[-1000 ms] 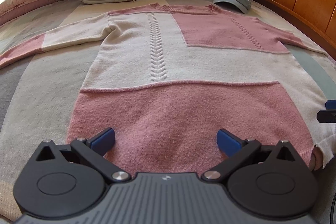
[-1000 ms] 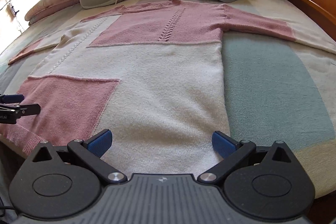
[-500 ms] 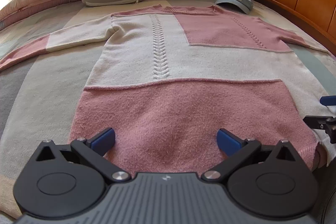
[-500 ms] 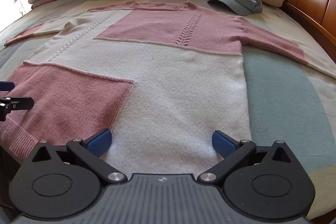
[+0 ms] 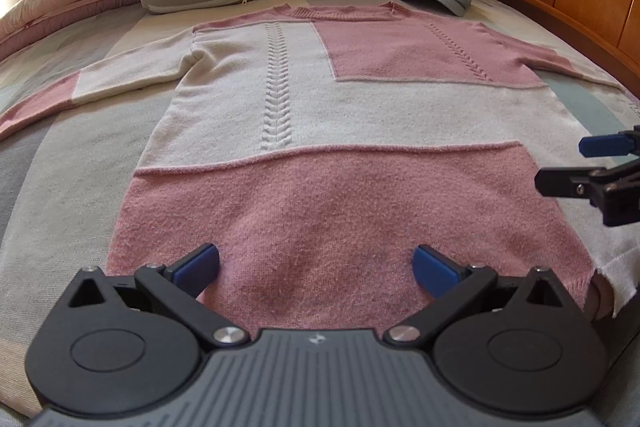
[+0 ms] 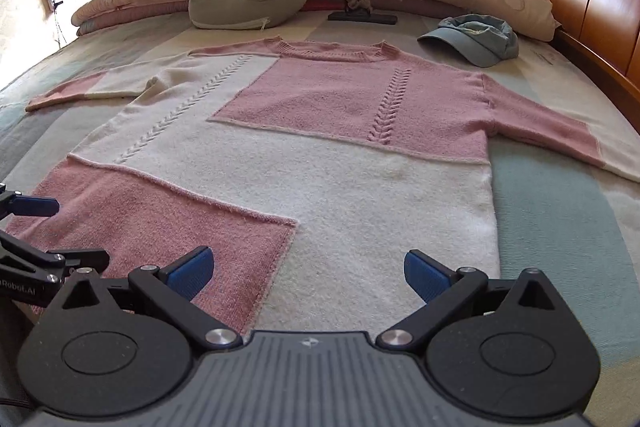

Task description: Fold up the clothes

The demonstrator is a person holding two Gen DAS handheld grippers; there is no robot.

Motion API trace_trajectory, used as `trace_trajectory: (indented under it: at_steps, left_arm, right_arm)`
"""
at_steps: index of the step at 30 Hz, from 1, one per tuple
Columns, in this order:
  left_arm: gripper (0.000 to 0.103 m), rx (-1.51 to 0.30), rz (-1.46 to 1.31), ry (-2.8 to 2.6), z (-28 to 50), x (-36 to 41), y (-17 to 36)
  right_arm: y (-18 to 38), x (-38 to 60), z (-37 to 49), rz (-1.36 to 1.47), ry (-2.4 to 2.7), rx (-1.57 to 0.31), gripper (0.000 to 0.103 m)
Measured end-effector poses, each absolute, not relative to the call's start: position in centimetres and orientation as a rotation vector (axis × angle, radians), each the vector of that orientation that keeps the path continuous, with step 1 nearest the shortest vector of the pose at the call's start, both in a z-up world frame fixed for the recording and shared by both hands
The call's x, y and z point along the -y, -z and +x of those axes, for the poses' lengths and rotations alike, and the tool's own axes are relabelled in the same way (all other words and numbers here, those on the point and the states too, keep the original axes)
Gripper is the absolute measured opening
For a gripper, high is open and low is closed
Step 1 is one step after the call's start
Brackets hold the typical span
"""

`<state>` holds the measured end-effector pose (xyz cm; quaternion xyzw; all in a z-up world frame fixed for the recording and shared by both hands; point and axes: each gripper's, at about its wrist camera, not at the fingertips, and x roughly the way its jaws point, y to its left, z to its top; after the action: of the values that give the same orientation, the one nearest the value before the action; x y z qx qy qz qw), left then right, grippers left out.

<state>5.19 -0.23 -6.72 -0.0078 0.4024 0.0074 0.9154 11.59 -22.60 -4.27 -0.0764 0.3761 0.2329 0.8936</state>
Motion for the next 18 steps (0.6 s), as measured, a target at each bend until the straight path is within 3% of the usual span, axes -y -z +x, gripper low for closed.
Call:
trace_trajectory:
  at_steps: [12,18]
  left_arm:
    - [0.102,-0.783,0.019,0.046,8.5,2.3,4.5]
    - [0.102,-0.841,0.0,0.028,9.8,2.2,6.8]
  right_arm:
    - [6.7,24.6,7.9,-0.165,-0.496,-0.741,0.103]
    - [6.8,24.5,7.7,-0.161,-0.485,-0.734,0.103]
